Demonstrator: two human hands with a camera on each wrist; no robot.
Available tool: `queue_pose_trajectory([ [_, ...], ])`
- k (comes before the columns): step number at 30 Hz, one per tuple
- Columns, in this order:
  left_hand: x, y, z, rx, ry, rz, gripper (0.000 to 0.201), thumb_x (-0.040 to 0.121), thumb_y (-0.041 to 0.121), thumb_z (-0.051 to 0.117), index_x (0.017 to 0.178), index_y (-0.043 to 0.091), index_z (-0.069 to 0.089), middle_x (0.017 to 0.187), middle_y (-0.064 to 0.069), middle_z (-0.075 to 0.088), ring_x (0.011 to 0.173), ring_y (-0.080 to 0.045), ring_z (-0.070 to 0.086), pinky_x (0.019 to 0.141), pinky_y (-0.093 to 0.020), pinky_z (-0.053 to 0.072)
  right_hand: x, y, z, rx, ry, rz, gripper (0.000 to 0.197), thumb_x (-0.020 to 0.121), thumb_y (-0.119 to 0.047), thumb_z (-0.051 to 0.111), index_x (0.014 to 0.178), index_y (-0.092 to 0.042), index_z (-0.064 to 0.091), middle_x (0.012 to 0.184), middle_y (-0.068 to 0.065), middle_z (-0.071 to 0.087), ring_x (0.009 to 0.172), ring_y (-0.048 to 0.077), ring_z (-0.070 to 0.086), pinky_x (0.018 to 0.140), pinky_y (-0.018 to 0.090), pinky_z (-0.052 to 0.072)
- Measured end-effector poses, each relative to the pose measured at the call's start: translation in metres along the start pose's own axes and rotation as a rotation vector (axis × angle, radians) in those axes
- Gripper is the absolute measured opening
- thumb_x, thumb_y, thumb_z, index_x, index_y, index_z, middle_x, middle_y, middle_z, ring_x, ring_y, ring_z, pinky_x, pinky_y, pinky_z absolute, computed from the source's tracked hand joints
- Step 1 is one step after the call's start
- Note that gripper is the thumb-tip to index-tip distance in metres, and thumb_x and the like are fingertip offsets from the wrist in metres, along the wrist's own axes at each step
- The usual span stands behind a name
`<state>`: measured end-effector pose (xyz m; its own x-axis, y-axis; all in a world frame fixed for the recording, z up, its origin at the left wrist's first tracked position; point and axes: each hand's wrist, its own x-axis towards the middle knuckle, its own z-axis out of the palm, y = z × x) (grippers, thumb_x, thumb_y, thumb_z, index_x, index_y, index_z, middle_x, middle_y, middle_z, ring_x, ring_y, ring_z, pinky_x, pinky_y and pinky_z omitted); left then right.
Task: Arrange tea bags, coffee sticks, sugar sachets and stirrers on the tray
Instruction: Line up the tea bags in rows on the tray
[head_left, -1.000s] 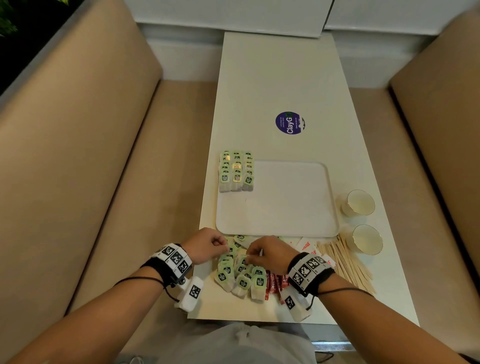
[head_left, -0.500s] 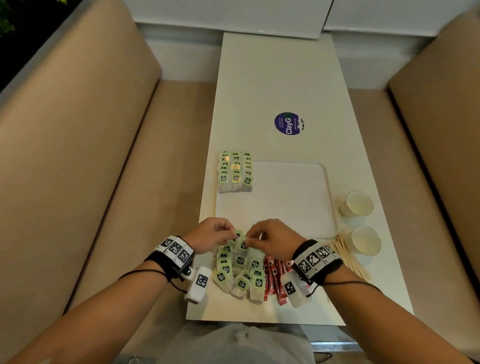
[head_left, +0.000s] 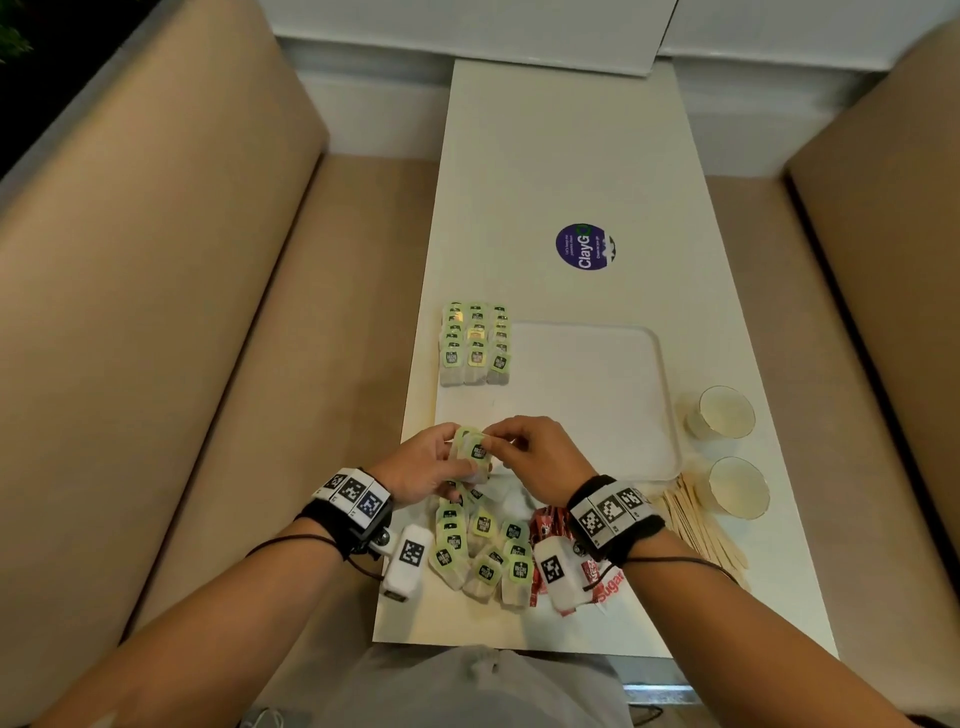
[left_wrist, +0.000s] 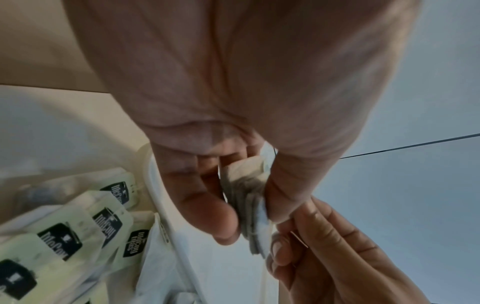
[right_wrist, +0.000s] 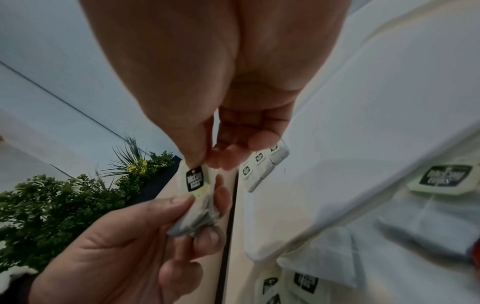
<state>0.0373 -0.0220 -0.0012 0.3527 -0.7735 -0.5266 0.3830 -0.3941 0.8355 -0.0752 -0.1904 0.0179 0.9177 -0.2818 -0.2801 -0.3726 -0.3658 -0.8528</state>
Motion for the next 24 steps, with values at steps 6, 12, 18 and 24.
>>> queue_pose_trajectory([
  [6, 0.003, -0.006, -0.006, 0.024, 0.037, 0.052, 0.029, 0.089, -0.002, 0.070, 0.112, 0.012, 0.060, 0.095, -0.008, 0.070, 0.080, -0.017, 0.068, 0.063, -0.024, 0.055, 0.002, 0.010, 0.018, 0.107, 0.022, 0.076, 0.018, 0.095, -0.035, 0.067, 0.105, -0.023, 0.077, 0.092, -0.007, 0.077, 0.081, 0.014, 0.070, 0.083, 0.037, 0.059],
  [12, 0.007, -0.009, -0.010, 0.005, 0.121, 0.053, 0.034, 0.085, -0.003, 0.074, 0.113, 0.013, 0.062, 0.091, -0.003, 0.070, 0.077, -0.013, 0.066, 0.061, -0.024, 0.054, -0.005, 0.017, 0.025, 0.020, -0.044, 0.092, 0.019, 0.100, -0.032, 0.062, 0.090, -0.023, 0.075, 0.078, -0.008, 0.072, 0.074, 0.011, 0.068, 0.073, 0.028, 0.055],
  [18, 0.010, -0.011, -0.012, 0.018, 0.161, 0.057, 0.024, 0.088, 0.004, 0.074, 0.107, 0.015, 0.064, 0.079, 0.004, 0.070, 0.071, -0.011, 0.064, 0.058, -0.022, 0.050, -0.002, 0.020, 0.026, 0.029, -0.030, 0.100, 0.021, 0.101, -0.033, 0.060, 0.088, -0.021, 0.071, 0.081, -0.003, 0.073, 0.075, 0.015, 0.069, 0.070, 0.028, 0.056],
  [24, 0.015, -0.005, -0.015, 0.031, 0.208, 0.076, 0.021, 0.089, 0.004, 0.072, 0.105, 0.015, 0.063, 0.084, 0.002, 0.075, 0.076, -0.010, 0.068, 0.068, -0.029, 0.053, 0.003, 0.020, 0.028, 0.096, -0.017, 0.101, 0.026, 0.097, -0.048, 0.063, 0.093, -0.024, 0.074, 0.083, -0.005, 0.073, 0.070, 0.004, 0.063, 0.070, 0.027, 0.054],
])
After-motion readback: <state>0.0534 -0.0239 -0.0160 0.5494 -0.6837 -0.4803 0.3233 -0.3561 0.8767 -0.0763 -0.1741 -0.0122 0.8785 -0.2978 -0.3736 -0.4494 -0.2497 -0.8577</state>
